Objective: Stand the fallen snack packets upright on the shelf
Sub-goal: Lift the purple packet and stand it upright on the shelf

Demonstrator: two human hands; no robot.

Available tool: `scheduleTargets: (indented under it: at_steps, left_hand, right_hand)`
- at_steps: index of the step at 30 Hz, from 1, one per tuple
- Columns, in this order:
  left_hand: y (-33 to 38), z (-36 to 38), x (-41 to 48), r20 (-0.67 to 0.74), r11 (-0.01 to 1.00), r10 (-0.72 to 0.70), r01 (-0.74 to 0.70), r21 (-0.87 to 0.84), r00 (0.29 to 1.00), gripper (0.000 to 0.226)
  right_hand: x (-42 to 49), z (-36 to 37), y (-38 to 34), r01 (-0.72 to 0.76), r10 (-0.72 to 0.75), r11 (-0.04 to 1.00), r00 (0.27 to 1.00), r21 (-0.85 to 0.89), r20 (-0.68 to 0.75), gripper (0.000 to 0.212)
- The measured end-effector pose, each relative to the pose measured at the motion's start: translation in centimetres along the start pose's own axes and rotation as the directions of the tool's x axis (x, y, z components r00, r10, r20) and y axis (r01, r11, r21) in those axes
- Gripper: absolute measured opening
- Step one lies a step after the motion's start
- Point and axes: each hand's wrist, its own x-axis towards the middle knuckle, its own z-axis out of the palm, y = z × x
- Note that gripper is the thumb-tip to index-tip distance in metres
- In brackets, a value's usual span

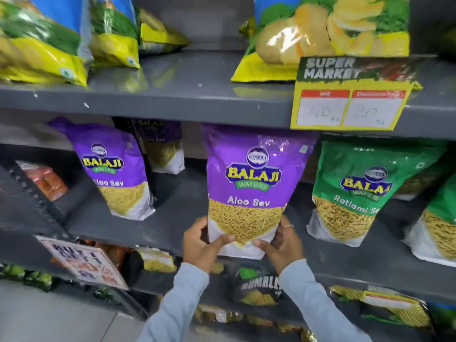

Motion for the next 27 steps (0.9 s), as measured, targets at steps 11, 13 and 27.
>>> scheduleTargets:
  at_steps: [11,13,27]
  left_hand:
    - [-5.0,-0.3,7.1,-0.035,0.972,0.041,-0.032,0.232,0.999,0.054]
    - [-5.5,-1.3,7.5,0.011,0.920,-0.006,0.002,0.391,1.000,0.068]
    - [-6.1,-4.1,8.3,0.044,0.832,-0.067,0.031,0.554,0.997,0.067]
  right_hand:
    - [5.7,4.6,2.1,-0.030,0.024,0.977,0.999,-0.213,-0.032,0.087]
    - [5.3,4.9,2.3,-0.051,0.054,0.963,0.999,-0.264,0.002,0.086]
    - [6.5,6.7,3.5,0.031,-0.011,0.902,0.999,-0.431,0.051,0.069]
